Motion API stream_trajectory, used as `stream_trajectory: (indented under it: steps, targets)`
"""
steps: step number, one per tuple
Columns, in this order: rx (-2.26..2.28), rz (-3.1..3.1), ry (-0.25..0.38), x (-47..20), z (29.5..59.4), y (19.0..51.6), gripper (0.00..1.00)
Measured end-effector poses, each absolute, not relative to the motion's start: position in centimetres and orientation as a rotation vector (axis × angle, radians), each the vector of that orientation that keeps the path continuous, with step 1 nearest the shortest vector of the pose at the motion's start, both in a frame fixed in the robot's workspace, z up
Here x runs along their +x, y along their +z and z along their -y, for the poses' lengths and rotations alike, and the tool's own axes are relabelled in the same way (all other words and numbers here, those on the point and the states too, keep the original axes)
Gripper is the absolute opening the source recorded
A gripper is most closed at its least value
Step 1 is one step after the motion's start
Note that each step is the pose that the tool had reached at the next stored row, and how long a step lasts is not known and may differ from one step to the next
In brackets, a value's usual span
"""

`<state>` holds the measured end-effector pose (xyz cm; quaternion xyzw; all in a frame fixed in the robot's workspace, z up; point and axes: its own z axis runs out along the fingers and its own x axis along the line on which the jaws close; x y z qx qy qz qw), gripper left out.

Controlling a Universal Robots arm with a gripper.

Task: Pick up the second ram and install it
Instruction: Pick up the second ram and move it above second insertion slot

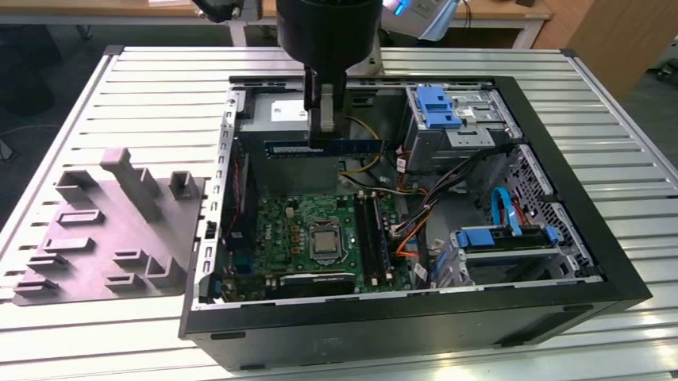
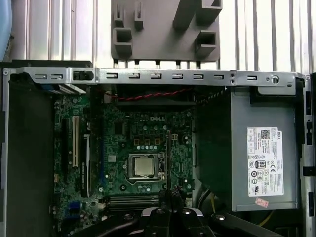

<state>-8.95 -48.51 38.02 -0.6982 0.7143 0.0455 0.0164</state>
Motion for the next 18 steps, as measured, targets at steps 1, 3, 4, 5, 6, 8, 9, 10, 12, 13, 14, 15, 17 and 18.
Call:
stream_trajectory:
  steps: [1, 3, 4, 5, 6, 8, 9, 10, 12, 13, 14, 15, 17, 18]
  targets:
    - [-2.171, -2.221, 0.141, -9.0, 48.5, 38.0, 0.11]
    - [-2.171, -2.221, 0.141, -8.9, 48.5, 38.0, 0.11]
    - [-2.171, -2.221, 0.141, -8.9, 48.5, 38.0, 0.11]
    - [-2.171, -2.221, 0.142, -8.9, 48.5, 38.0, 0.11]
    - [-2.171, -2.221, 0.141, -8.9, 48.5, 37.9, 0.11]
    - [-2.171, -2.221, 0.141, -8.9, 48.5, 37.7, 0.11]
    - [-2.171, -2.221, 0.141, -8.9, 48.5, 37.6, 0.11]
    - [-2.171, -2.221, 0.141, -8.8, 48.5, 37.5, 0.11]
    - [-2.171, -2.221, 0.141, -8.7, 48.5, 37.2, 0.11]
    - [-2.171, -2.221, 0.141, -8.6, 48.5, 37.1, 0.11]
    - [-2.171, -2.221, 0.141, -8.5, 48.5, 37.0, 0.11]
    - [-2.171, -2.221, 0.141, -8.4, 48.5, 36.9, 0.11]
    - [-2.171, -2.221, 0.141, -8.2, 48.5, 36.7, 0.11]
    - [-2.171, -2.221, 0.141, -8.1, 48.5, 36.6, 0.11]
